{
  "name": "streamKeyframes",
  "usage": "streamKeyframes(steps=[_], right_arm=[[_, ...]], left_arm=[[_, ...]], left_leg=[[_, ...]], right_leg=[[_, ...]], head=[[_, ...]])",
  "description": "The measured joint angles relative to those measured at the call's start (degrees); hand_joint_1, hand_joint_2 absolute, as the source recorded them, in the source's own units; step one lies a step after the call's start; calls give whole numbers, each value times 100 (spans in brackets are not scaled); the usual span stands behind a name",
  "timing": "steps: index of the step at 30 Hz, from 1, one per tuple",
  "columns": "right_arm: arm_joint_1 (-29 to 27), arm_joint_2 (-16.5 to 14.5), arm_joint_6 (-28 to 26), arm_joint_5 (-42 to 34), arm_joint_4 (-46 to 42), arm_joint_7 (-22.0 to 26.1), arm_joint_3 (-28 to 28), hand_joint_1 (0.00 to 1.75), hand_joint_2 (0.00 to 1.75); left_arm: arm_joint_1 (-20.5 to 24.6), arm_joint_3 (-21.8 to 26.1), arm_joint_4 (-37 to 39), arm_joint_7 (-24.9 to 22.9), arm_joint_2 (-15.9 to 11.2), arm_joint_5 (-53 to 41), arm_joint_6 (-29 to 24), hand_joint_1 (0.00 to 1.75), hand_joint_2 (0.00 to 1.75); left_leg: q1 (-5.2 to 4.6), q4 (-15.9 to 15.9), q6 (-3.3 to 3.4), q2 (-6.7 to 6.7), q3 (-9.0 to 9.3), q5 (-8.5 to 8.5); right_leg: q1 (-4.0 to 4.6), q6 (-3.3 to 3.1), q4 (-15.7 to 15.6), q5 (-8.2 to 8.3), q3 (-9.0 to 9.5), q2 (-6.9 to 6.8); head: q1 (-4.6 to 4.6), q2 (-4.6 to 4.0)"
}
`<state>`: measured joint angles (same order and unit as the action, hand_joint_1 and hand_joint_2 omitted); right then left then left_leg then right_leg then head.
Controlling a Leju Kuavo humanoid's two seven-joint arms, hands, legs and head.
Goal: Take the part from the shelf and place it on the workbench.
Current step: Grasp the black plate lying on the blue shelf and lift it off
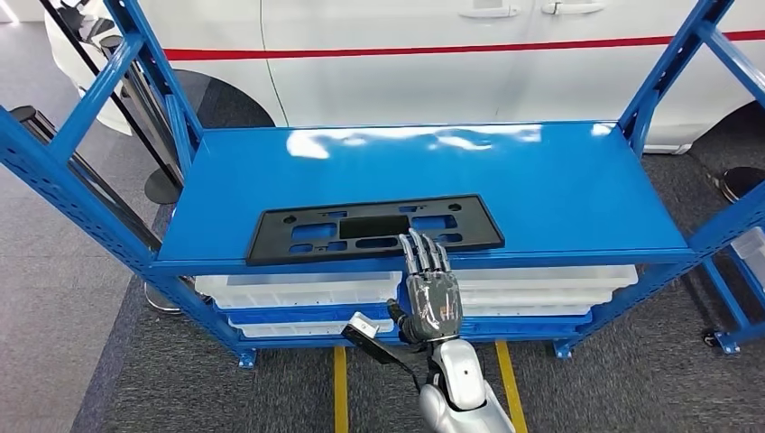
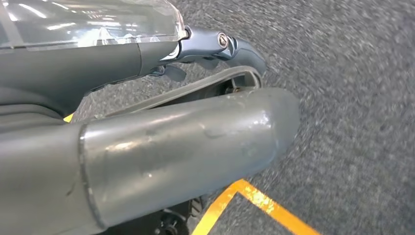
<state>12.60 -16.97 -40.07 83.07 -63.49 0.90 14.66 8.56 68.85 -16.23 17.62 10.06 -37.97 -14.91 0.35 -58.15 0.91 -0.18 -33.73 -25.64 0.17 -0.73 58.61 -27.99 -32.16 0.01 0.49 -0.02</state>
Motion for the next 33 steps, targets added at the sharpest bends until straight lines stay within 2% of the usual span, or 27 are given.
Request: streamKeyframes(steps=[2,3,5,6,7,8,10,11,12,14,16,17,18,19,21,22,23,24,25,26,27,29,31,33], right_arm=[[19,-20,-4,-9,9,30,43,0,175],[29,-26,-7,-11,14,36,58,0,175],[36,-26,-8,-21,37,38,70,0,175],[34,-25,-8,-26,55,40,79,0,175],[33,-24,-8,-31,72,45,89,0,175],[37,-24,-8,-34,89,54,111,0,175],[56,-24,-8,-41,114,67,174,0,175],[73,-26,-8,-50,124,70,210,0,175],[92,-28,-8,-61,133,70,243,0,175],[127,-32,-8,-93,151,56,302,0,175],[153,-39,-9,-115,162,41,351,0,175],[171,-44,-10,-121,167,38,370,0,175],[192,-52,-10,-127,172,38,389,0,175],[210,-57,-10,-133,180,38,406,0,175],[227,-62,-10,-147,202,38,431,0,175],[226,-62,-10,-151,216,38,438,0,175],[226,-62,-10,-152,228,37,445,0,175],[227,-63,-10,-153,239,37,454,0,175],[232,-66,-10,-156,249,38,462,0,175],[241,-68,-10,-168,257,38,468,0,175],[252,-71,-10,-184,267,39,473,0,175],[272,-75,-13,-222,286,43,474,0,175],[283,-77,-15,-238,295,53,475,0,175],[297,-78,-16,-231,299,61,475,0,175]], left_arm=[[-14,2,-2,13,5,12,0,0,0],[-13,2,-3,15,8,14,0,0,0],[-7,2,-5,17,8,15,2,0,0],[-9,2,-5,17,8,19,5,0,0],[-16,2,-5,17,9,24,10,0,0],[-26,2,-5,17,14,32,19,0,0],[-39,2,-5,19,29,51,42,0,0],[-37,2,-5,22,36,60,56,0,0],[-33,2,-5,26,38,67,66,0,0],[-27,2,-5,34,37,77,80,0,0],[-29,2,-5,41,36,82,83,0,0],[-28,2,-5,46,36,82,83,0,0],[-26,2,-5,50,35,82,83,0,0],[-27,2,-5,54,35,82,83,0,0],[-39,2,-5,56,36,82,83,0,0],[-49,2,-5,55,36,82,82,0,0],[-59,2,-5,55,34,82,81,0,0],[-65,2,-5,55,33,82,80,0,0],[-66,2,-5,54,32,81,78,0,0],[-64,2,-5,54,27,80,77,0,0],[-58,2,-5,57,23,78,76,0,0],[-43,-2,-5,70,17,73,79,0,0],[-40,-5,-5,85,21,67,81,0,0],[-43,-8,-5,85,30,59,83,0,0]], left_leg=[[39,76,50,5,63,10],[59,105,77,8,99,9],[57,110,111,7,135,-24],[57,108,115,3,156,-47],[58,105,112,0,180,-71],[60,100,101,-4,218,-103],[65,90,60,-11,301,-181],[58,76,23,-15,334,-227],[50,70,-15,-18,347,-258],[42,76,-90,-18,360,-294],[61,62,-153,-11,390,-341],[69,-47,-180,-8,358,-407],[75,-269,-205,-6,259,-518],[79,-606,-222,-4,80,-657],[82,-1359,-245,-4,-386,-889],[82,-1566,-245,-4,-553,-876],[81,-1551,-234,-5,-616,-736],[78,-1307,-210,-5,-565,-488],[70,-914,-174,-5,-440,-208],[50,-552,-132,-5,-298,-3],[29,-263,-92,-5,-180,104],[-11,-75,-40,-8,-93,87],[8,-7,-7,-8,-67,79],[47,59,41,0,-20,85]], right_leg=[[-1,62,175,-115,-63,0],[-11,93,427,-238,-185,2],[-42,140,1154,-514,-596,3],[-62,161,1440,-564,-788,2],[-78,177,1576,-531,-908,1],[-94,187,1458,-358,-907,0],[-117,179,771,110,-648,-1],[-111,164,403,277,-491,-1],[-103,141,187,332,-395,2],[-69,83,81,282,-347,15],[-77,9,49,257,-305,24],[-86,-31,21,245,-264,20],[-97,-70,-5,231,-220,12],[-93,-101,-15,211,-188,3],[-74,-139,-13,164,-144,-1],[-63,-145,-9,136,-116,5],[-53,-144,-5,103,-77,15],[-44,-139,-1,65,-25,25],[-37,-128,1,25,32,31],[-24,-108,3,-13,75,33],[-16,-83,6,-41,97,35],[-11,-26,1,-67,95,31],[-17,30,-4,-93,100,26],[-20,93,232,-249,4,25]], head=[[2,0],[3,0],[3,0],[4,0],[4,0],[4,0],[4,0],[5,0],[4,0],[2,0],[2,0],[-2,0],[-2,1],[-2,0],[-2,0],[-2,0],[-1,0],[-2,-1],[-2,-1],[-1,-1],[-2,-1],[-1,0],[1,1],[5,-1]])
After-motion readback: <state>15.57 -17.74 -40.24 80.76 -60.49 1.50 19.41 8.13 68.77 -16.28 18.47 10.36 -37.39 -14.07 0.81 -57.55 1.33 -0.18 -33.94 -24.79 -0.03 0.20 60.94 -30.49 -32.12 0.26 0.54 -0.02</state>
